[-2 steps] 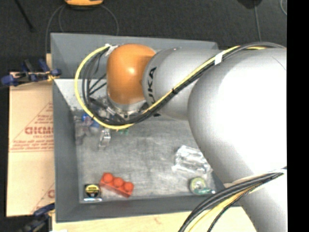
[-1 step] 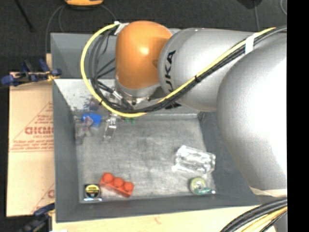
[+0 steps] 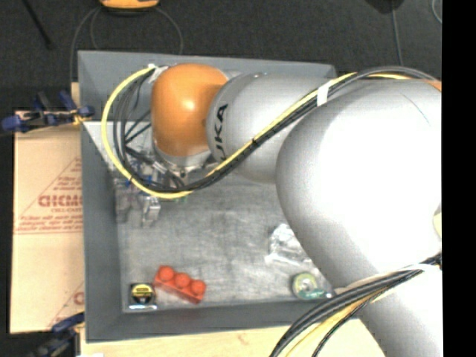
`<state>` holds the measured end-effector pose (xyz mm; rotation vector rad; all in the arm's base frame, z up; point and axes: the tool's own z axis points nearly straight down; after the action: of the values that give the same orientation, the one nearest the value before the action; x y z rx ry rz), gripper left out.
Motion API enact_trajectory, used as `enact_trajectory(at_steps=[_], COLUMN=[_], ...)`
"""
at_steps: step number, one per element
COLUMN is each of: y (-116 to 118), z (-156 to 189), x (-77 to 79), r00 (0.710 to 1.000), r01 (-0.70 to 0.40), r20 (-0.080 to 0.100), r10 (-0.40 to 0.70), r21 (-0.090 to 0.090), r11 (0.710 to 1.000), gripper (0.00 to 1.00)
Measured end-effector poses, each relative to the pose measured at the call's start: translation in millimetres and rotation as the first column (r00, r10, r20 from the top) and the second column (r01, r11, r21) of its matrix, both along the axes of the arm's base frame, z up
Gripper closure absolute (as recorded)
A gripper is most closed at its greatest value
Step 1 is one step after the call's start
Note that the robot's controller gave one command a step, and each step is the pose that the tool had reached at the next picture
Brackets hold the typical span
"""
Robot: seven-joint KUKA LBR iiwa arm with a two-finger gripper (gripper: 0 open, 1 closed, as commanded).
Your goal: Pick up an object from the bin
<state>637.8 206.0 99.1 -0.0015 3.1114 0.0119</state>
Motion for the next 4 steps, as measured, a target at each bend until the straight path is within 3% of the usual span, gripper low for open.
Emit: enact_trajectory(at_steps=[1, 2, 3, 4], y=[-70, -43, -10, -9], z=[116, -15, -24, -23], x=[-8.8, -55.9, -12.0, -108.0], r00=[1.0, 0.983, 0.998, 0.973], r01=[0.026, -0.185, -0.044, -0.231], r20=[-0.017, -0.022, -0.046, -0.011], r10=[-0.026, 0.185, 0.044, 0.231], r21=[-0.006, -0.009, -0.012, -0.007], r11=[1.0, 0.983, 0.999, 0.973], gripper=[0.0, 0.0, 0.0, 0.0])
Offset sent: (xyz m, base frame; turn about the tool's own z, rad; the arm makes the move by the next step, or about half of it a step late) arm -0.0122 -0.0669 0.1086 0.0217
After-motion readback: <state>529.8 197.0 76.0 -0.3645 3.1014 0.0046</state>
